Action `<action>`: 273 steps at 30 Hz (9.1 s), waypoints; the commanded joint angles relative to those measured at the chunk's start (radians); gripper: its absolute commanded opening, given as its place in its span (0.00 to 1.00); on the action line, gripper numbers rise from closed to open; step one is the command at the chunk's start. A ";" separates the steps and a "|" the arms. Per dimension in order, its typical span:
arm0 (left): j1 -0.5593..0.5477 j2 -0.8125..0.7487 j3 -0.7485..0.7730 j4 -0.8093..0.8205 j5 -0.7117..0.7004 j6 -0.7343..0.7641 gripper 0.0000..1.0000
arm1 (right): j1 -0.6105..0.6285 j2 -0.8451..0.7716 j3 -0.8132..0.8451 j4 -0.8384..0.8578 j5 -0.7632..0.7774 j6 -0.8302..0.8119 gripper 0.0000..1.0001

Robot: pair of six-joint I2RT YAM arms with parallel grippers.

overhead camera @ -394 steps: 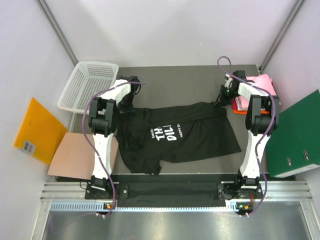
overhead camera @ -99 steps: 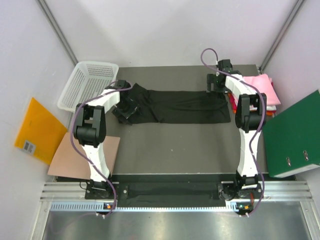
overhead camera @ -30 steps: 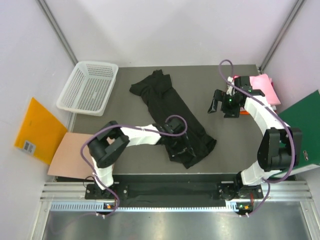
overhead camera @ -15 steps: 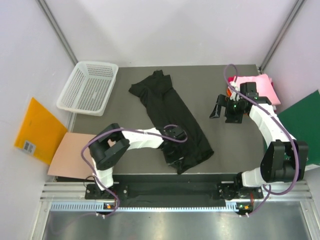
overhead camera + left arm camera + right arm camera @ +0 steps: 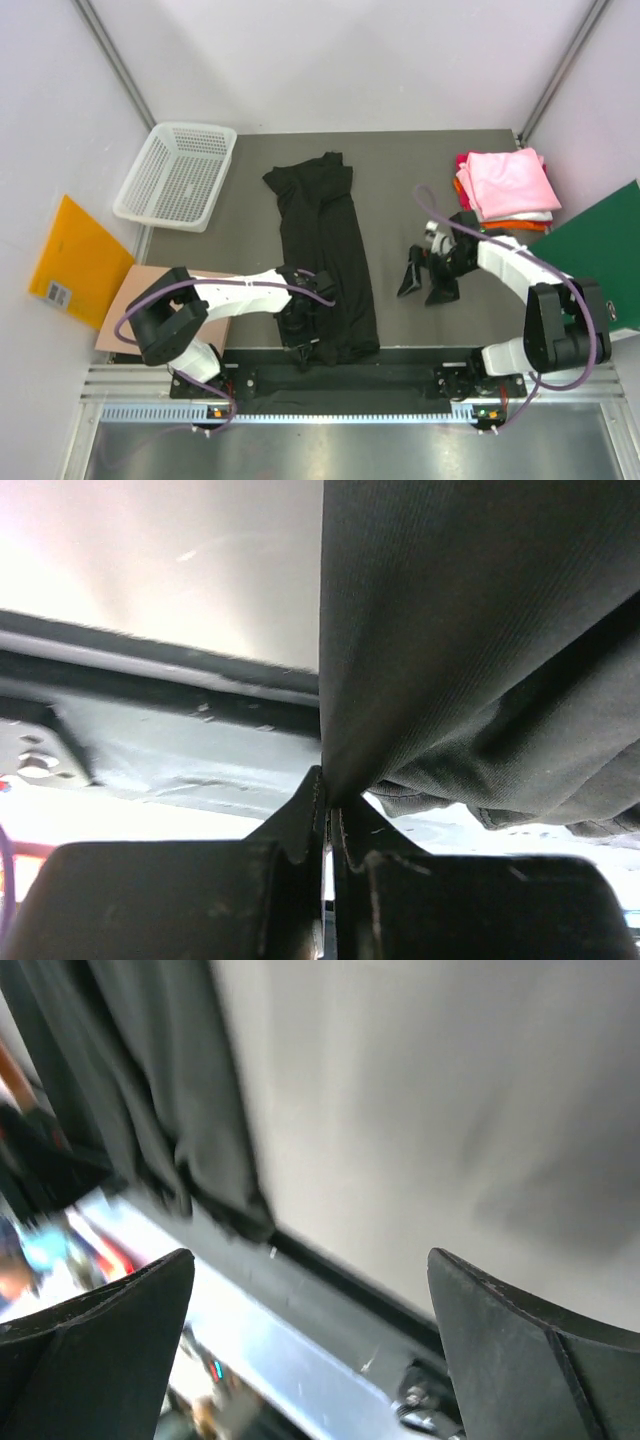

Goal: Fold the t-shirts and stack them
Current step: Rotate the tshirt 90 degrees, then grab the bottom of the folded rectangular tshirt with both arms, then fold the folded rectangular tshirt in 1/3 of the way, then grab one side of the 2/3 rectangular tshirt with both arms, then fold the long partially folded tshirt into a neat square

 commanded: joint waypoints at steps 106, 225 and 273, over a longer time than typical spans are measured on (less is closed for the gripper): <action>0.802 0.010 0.079 0.291 0.333 0.541 0.86 | 0.144 0.112 -0.142 0.487 -0.073 0.454 0.64; 0.747 0.434 0.540 0.327 0.248 0.538 0.74 | 0.290 0.403 0.161 0.635 0.206 0.597 0.73; 0.742 0.374 0.962 -0.027 0.316 0.541 0.00 | 0.200 0.365 0.723 0.194 0.105 0.298 0.02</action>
